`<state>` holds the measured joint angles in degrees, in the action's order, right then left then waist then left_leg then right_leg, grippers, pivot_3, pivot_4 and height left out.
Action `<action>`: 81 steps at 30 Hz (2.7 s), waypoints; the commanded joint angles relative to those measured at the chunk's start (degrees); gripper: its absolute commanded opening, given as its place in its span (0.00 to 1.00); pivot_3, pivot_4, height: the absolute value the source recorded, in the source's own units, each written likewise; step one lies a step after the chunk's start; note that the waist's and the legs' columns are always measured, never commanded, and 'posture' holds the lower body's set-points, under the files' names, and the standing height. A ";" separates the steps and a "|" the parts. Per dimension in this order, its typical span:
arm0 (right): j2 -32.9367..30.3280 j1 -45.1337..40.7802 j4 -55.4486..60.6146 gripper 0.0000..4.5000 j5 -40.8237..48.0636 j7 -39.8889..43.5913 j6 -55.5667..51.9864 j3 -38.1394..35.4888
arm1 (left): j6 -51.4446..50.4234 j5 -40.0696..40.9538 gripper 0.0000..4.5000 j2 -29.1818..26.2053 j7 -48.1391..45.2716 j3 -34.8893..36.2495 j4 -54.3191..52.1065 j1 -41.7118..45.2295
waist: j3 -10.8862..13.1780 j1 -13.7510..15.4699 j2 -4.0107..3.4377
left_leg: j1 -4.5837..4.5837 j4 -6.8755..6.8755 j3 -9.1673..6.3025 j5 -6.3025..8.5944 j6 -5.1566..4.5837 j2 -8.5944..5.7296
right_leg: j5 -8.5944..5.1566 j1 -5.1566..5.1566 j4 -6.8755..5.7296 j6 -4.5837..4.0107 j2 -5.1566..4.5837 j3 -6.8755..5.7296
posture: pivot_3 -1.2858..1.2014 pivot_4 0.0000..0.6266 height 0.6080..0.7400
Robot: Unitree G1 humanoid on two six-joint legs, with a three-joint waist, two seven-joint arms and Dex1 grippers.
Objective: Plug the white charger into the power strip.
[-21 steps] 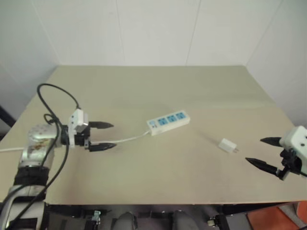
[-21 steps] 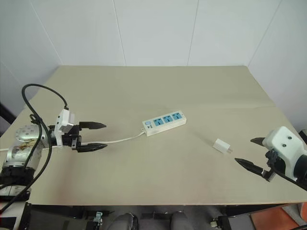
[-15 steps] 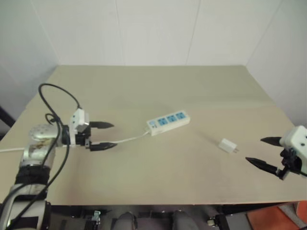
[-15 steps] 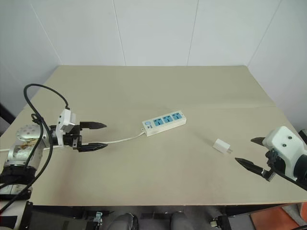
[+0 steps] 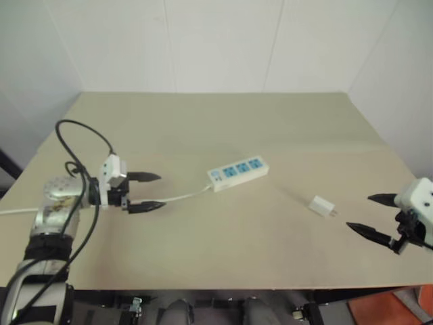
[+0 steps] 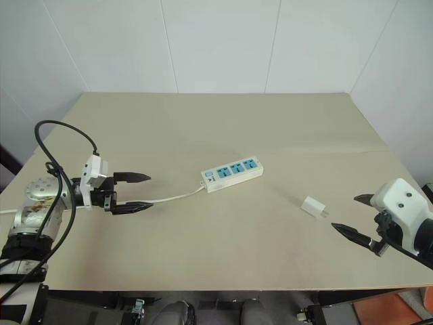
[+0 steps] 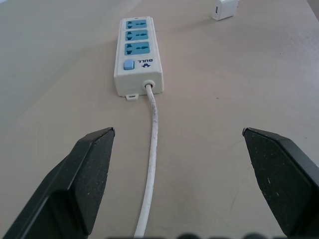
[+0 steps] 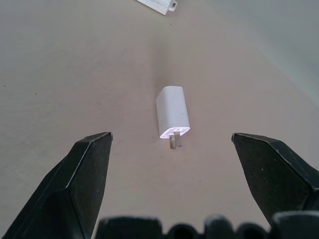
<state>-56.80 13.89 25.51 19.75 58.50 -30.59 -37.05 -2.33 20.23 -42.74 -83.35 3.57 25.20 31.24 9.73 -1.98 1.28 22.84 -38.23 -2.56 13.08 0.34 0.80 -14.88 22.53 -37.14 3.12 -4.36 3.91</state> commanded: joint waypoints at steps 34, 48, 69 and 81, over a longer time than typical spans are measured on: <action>0.76 -6.89 16.55 1.00 1.16 -12.06 -8.30 13.49 | 16.70 -25.62 0.24 16.19 13.04 -15.33 40.63 20.33 | -0.25 0.89 0.11 | -0.44 -0.01 -0.11 0.01 -0.02 -0.07 | -0.18 -0.46 0.05 0.50 0.03 -0.01 | 0.52 0.24 1.00; 1.64 -11.20 15.51 1.00 0.04 -14.37 -8.18 20.29 | 3.55 -16.42 0.01 13.70 8.37 -9.29 17.26 8.63 | -0.33 -0.33 0.11 | -0.41 0.15 -0.09 0.01 -0.02 -0.05 | 0.00 -0.37 0.08 0.15 0.02 0.06 | 0.52 0.24 1.00; 4.40 -14.77 12.00 1.00 -1.74 -15.67 -7.08 26.30 | -7.65 -6.39 0.61 7.54 14.02 -5.83 -17.49 -10.23 | -0.28 1.11 0.16 | -0.34 0.38 -0.07 0.02 -0.01 -0.02 | -0.03 -0.26 0.30 0.01 -0.01 0.02 | 0.52 0.24 1.00; 4.45 -12.13 14.38 1.00 -0.70 -15.95 -8.66 24.22 | 17.46 -3.45 1.00 17.86 18.56 -0.25 -3.88 -6.71 | -0.27 1.29 0.17 | -0.33 0.39 -0.08 0.02 -0.01 -0.04 | -0.01 -0.27 0.34 -0.01 -0.03 0.00 | 0.52 0.24 1.00</action>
<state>-52.08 1.65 38.00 18.99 43.03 -39.28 -10.83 10.42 17.62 -25.90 -68.34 1.57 19.46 23.07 9.46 -0.69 1.45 22.51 -37.85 -2.65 13.10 0.33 0.75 -14.89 22.25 -36.81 3.11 -4.40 3.91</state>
